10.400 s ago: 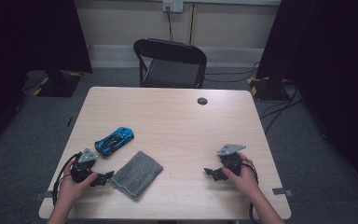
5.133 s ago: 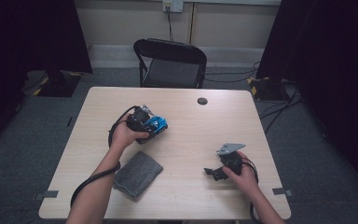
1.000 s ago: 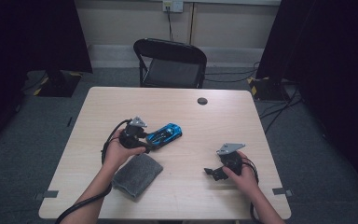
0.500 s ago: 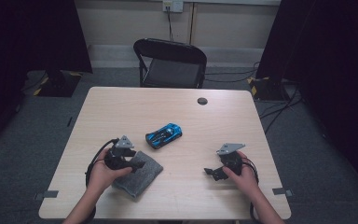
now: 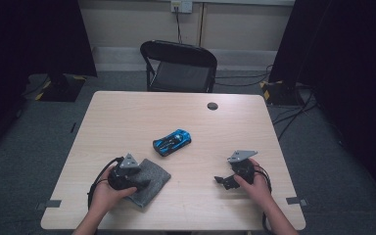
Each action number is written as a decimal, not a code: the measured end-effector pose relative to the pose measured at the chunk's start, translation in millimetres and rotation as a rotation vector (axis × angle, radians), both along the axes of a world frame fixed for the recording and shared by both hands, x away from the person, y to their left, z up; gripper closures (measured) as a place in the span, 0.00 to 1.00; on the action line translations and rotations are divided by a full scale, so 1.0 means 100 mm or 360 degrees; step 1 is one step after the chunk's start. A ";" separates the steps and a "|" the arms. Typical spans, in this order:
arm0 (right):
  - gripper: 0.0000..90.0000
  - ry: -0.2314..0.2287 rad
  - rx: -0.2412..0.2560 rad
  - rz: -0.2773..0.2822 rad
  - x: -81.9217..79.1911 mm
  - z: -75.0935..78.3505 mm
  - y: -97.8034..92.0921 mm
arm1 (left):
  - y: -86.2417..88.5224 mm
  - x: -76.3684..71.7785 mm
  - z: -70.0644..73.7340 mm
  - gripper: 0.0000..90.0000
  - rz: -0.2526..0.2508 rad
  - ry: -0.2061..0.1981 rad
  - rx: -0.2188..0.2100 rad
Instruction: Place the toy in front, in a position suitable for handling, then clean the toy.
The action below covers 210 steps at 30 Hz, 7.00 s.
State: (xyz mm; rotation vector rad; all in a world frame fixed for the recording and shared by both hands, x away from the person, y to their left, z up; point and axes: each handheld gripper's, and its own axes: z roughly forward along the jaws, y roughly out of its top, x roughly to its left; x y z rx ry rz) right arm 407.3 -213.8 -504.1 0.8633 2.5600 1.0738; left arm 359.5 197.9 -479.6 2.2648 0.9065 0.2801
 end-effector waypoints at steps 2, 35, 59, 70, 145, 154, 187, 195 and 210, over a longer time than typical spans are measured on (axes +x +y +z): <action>0.05 0.0000 0.0000 0.0000 0.00 0.00 0.00 | -0.02 -0.02 -0.01 0.41 -0.0017 -0.0032 0.0033; 0.05 0.0004 0.0002 0.0026 0.01 0.00 -0.02 | -0.65 0.11 0.14 0.86 -0.0249 -0.0028 0.0040; 0.17 -0.0097 0.0145 -0.0022 -0.04 0.37 -0.61 | -2.10 0.79 0.26 0.86 -0.0717 0.0017 0.0041; 0.21 -0.0109 0.0183 0.0088 -0.07 0.40 -0.59 | -2.14 0.81 0.23 0.36 -0.0612 0.0022 -0.0082; 0.69 -0.0024 -0.0012 0.0211 -0.04 0.12 0.22 | -0.41 1.12 -0.24 0.27 -0.0086 -0.0189 -0.0088; 0.76 0.0007 0.0033 0.0142 -0.03 0.11 0.20 | -0.29 0.98 -0.22 0.27 -0.0062 -0.0180 -0.0061; 0.90 0.0028 0.0077 -0.0041 0.13 0.63 0.41 | -0.27 0.96 -0.24 0.27 -0.0053 -0.0194 -0.0084; 0.90 0.0014 0.0065 -0.0005 0.29 0.76 0.68 | -0.27 0.96 -0.24 0.27 -0.0052 -0.0193 -0.0086; 0.90 0.0020 0.0000 0.0025 0.56 0.76 1.18 | -0.27 0.96 -0.24 0.27 -0.0052 -0.0191 -0.0089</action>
